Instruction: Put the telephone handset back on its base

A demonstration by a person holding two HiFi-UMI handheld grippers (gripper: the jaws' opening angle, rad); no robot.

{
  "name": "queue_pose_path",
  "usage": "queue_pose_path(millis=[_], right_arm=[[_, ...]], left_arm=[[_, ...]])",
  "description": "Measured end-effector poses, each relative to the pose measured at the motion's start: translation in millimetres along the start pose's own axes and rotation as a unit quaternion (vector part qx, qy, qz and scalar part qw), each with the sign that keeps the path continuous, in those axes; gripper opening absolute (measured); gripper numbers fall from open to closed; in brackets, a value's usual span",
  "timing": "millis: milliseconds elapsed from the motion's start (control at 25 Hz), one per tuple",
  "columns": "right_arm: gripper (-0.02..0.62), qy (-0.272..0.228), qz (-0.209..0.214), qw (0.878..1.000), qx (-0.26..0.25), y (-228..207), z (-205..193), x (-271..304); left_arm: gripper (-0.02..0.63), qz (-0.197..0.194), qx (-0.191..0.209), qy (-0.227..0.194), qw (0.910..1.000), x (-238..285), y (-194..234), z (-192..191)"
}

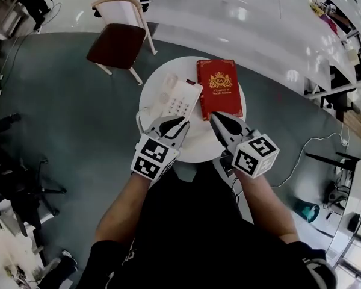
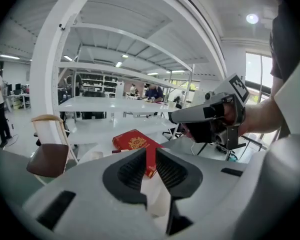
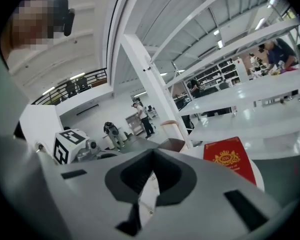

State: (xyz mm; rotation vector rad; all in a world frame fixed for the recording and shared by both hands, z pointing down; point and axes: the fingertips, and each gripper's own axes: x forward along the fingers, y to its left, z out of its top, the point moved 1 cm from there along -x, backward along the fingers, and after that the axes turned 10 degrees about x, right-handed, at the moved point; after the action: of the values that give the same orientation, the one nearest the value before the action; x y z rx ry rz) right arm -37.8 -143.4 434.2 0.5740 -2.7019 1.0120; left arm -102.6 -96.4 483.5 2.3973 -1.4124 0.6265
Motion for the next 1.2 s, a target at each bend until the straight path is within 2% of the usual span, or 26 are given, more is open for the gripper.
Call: queue_pose_path(millis=[120,280,520,760,1000,1200], right_arm=[[0.006,-0.028,-0.044,0.999,0.012,-7.4,-2.4,-11.3],[0.006,-0.052,-0.090,0.994,0.024,-29.4,2.4,-38.8],[0.006,-0.070,-0.141,0.986,0.054,-69.4,-13.1,-77.9],[0.006,-0.054,-0.164,0.980,0.099,-90.9,-57.9,-95.0],[0.006,-0.070,-0.173,0.974,0.131,-100.2,-74.8,-98.0],[0.006,-0.073,-0.183,0.970,0.142,-99.9,-87.2,-105.3]], left_arm=[[0.084,-0.044,0.025,0.008,0.9987,10.9,-2.3,-6.3],[0.141,-0.100,0.035,0.039,0.9936,35.6,-19.7,-21.0],[0.176,-0.151,0.047,0.080,0.9842,83.3,-51.8,-46.1],[0.213,-0.189,0.066,0.139,0.9699,112.6,-78.8,-87.4],[0.248,-0.204,0.086,0.179,0.9585,136.2,-93.7,-121.8],[0.262,-0.228,0.120,0.218,0.9413,154.8,-108.2,-144.4]])
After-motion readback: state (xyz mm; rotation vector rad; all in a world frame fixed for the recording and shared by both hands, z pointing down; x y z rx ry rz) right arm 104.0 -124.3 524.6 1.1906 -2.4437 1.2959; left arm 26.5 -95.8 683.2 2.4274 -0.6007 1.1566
